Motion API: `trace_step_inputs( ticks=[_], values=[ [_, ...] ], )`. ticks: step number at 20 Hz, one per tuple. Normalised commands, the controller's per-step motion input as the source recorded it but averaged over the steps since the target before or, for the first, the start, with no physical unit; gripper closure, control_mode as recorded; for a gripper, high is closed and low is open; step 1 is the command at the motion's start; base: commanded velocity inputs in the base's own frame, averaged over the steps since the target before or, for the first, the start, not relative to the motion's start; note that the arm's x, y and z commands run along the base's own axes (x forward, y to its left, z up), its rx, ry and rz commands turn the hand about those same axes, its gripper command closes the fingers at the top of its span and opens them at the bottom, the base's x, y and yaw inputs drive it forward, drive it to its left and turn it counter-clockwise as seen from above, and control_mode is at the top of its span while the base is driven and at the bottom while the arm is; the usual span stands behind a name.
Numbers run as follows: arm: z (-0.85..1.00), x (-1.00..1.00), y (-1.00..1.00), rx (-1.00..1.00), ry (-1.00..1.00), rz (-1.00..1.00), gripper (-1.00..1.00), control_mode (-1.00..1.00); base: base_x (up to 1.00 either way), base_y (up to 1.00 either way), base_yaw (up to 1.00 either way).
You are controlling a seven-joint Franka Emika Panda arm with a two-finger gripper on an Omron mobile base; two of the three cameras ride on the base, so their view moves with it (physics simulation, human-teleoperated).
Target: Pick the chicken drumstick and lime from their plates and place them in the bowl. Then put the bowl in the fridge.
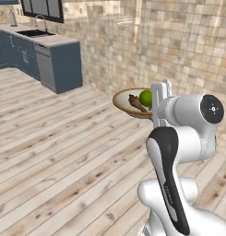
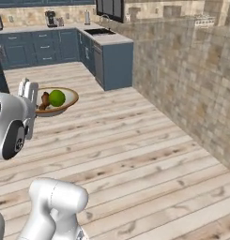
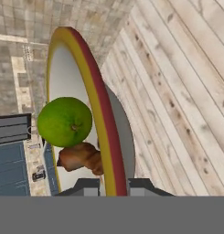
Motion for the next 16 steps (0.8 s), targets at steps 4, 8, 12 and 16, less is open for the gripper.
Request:
trace_step_inputs(
  ticks=[4, 8, 12, 16],
  values=[
    [0.00, 0.00, 0.00, 0.00, 0.00, 0.00, 1.00, 1.00, 0.84, 0.00, 0.33],
    [0.00, 0.00, 0.00, 0.00, 0.00, 0.00, 1.00, 1.00, 0.91, 0.00, 0.28],
    [0.00, 0.00, 0.00, 0.00, 0.00, 0.00, 1.00, 1.00, 0.93, 0.00, 0.25],
    [0.00, 0.00, 0.00, 0.00, 0.00, 0.00, 1.00, 1.00, 0.94, 0.03, 0.19]
  ],
)
